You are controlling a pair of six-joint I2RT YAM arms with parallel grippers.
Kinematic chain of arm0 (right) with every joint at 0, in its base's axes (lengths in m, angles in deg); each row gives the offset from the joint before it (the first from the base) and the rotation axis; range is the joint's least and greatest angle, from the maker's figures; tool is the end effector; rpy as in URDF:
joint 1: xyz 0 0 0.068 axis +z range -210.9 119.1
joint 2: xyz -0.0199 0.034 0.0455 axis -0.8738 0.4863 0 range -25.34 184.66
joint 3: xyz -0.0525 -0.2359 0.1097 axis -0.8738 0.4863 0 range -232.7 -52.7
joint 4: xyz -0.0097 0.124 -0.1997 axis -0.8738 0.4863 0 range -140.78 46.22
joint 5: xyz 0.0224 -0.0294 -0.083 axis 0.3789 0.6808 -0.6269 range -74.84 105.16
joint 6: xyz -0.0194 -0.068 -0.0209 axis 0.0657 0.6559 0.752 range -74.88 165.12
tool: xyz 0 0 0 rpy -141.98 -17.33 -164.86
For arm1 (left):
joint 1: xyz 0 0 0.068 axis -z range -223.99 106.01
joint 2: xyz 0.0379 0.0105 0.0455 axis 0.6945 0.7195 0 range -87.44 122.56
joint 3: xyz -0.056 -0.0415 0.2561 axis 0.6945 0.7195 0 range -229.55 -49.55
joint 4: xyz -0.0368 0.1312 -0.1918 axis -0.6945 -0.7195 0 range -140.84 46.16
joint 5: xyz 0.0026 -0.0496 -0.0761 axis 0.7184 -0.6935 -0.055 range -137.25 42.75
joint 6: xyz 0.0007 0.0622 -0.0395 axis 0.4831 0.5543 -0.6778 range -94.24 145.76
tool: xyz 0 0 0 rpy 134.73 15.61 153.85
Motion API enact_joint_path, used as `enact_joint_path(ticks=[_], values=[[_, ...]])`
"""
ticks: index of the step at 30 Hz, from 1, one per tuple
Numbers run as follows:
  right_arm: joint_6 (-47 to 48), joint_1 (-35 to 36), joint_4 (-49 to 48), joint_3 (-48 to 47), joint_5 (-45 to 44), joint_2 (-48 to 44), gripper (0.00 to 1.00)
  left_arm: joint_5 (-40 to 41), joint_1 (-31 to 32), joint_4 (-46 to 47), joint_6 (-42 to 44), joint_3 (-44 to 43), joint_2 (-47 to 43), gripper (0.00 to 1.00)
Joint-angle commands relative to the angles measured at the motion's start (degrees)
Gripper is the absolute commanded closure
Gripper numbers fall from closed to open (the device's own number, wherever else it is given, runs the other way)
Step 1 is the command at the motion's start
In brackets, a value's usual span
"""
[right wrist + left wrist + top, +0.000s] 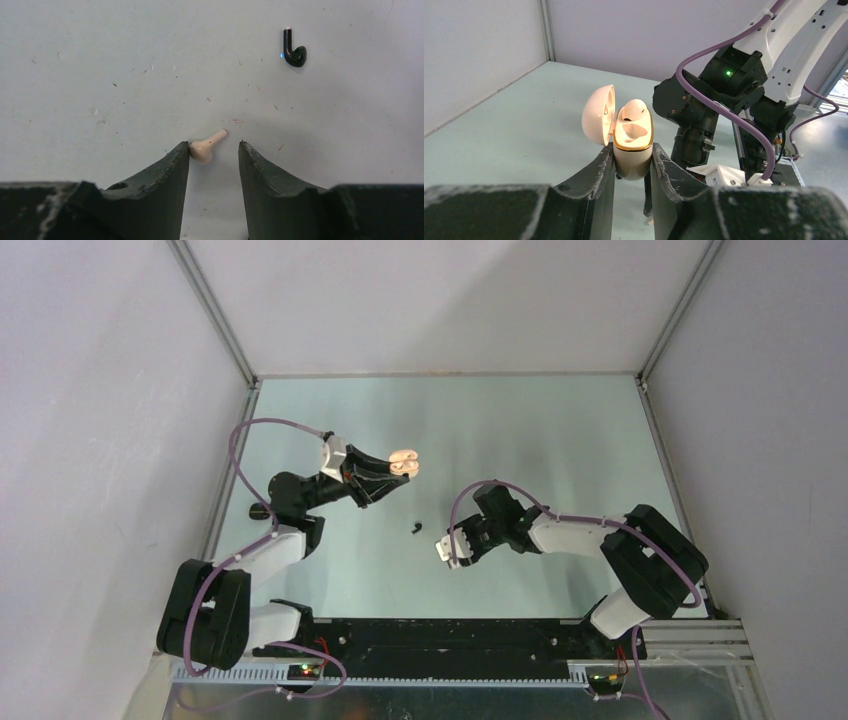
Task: Insert the wireless bluetooth earbuds into the charging case
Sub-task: Pick up the left earbud from the center of the board, then insert the left earbud into the left side groove of the charging case.
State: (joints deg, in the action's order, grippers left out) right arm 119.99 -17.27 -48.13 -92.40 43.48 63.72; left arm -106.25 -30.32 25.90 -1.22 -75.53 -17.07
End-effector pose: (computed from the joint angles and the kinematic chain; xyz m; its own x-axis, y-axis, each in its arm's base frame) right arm 0.1836 0.2153 0.1433 0.6415 -0.5625 -0.5216 -0.7644 -0.4113 -0.4966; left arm 0.2075 -0.1047 0.2914 -0.0260 -0.2341 -0.9719 0.9680 0.2370 -0.0830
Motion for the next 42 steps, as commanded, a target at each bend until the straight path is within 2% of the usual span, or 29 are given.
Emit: enact_joint_path(ticks=[1,6,16,22,28,32,37,40,42], values=[[1.6,0.5,2.1,1.2,-2.8,1.8,0.56,-0.9,-0.5,3.3,-0.6,-0.5,-1.5,1.00],[1.2,0.8,1.9,1.3,-3.2,2.0,0.70,-0.9,-0.5,3.7,-0.8,-0.4,-1.5,1.00],[-3.5,0.3,-0.4,1.3,-2.2,-2.6,0.86,-1.2,-0.6,5.3,-1.9,-0.3,-0.8,1.00],[-7.0,-0.9,6.4,-2.3,0.5,-9.9,0.86,-1.8,-0.6,5.7,-1.7,-0.1,-0.3,1.00],[-14.8,-4.5,24.8,-13.7,7.5,-18.6,0.85,-2.1,-0.4,7.2,-2.4,0.1,0.3,1.00],[-20.7,-6.5,40.0,-27.4,12.3,-20.0,0.83,-1.6,0.1,7.6,-2.7,0.2,0.8,1.00],[-30.3,-7.4,49.5,-41.7,16.5,-16.1,0.82,0.0,1.6,6.5,-1.5,0.3,1.5,1.00],[-37.5,-7.5,53.5,-50.0,18.9,-13.0,0.83,1.9,2.5,1.6,2.7,0.4,1.1,1.00],[-41.3,-7.4,53.4,-52.3,21.2,-11.5,0.83,4.0,3.3,-3.5,6.9,0.4,-0.2,1.00]])
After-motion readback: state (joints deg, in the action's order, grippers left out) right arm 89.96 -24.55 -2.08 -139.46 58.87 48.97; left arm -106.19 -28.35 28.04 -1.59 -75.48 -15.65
